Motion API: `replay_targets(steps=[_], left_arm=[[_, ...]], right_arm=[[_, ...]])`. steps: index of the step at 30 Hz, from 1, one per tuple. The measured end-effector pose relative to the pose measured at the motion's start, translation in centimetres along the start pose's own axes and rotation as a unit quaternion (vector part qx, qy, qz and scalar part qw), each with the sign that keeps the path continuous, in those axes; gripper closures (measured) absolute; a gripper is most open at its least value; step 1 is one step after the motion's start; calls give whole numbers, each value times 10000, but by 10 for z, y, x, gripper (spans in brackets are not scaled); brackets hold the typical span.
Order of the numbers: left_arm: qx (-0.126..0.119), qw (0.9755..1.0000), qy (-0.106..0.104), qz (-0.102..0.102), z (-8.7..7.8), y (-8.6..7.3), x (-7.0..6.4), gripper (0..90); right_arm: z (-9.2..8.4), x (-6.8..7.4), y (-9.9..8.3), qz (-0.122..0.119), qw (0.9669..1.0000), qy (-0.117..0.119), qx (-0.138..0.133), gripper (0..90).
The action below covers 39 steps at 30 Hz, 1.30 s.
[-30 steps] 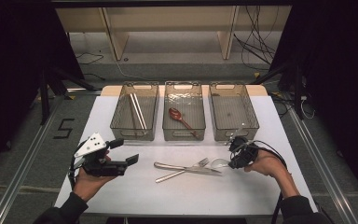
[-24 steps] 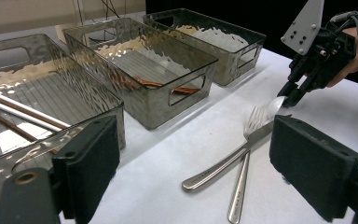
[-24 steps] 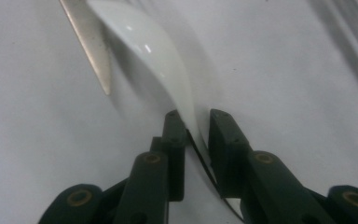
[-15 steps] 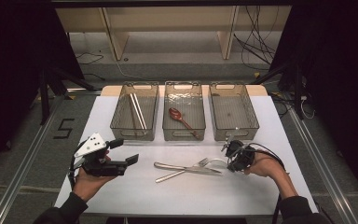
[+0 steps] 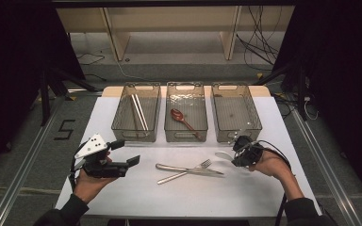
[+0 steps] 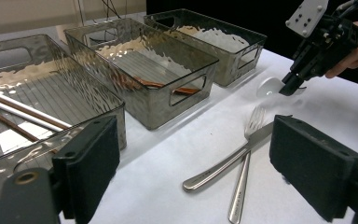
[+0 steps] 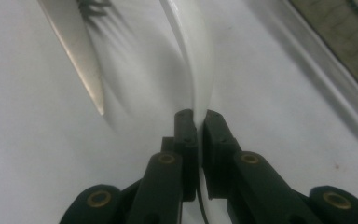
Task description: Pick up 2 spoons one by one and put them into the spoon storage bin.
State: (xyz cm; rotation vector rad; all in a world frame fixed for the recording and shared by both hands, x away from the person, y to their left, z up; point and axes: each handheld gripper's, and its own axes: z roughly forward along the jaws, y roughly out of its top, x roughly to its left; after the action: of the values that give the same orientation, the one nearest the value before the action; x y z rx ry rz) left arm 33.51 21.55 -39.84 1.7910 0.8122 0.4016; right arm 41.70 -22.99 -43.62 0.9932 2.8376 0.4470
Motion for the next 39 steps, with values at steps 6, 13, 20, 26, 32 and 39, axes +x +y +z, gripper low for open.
replay_targets(steps=[6, 13, 20, 26, 32, 39], left_arm=[[-5, 10000, -1, -1, 0, 0, 0, 156], [-7, 10000, 1, -4, 0, 0, 0, 156], [-12, 10000, 8, -3, 0, 0, 0, 156], [-12, 10000, 0, 5, 0, 0, 0, 156], [-19, 10000, -14, -10, 0, 0, 0, 156], [-17, 10000, -17, -1, 0, 0, 0, 156]], right_arm=[[-5, -4, -1, 217, 9994, -108, -254, 861], [-10, -5, 0, 310, 9984, -132, -464, 860], [-14, -8, 0, 520, 9960, -130, -708, 860], [-19, -7, 2, 617, 9932, -94, -988, 860], [-24, -7, 5, 740, 9892, -87, -1260, 860], [-30, -2, 14, 861, 9838, 15, -1572, 860]])
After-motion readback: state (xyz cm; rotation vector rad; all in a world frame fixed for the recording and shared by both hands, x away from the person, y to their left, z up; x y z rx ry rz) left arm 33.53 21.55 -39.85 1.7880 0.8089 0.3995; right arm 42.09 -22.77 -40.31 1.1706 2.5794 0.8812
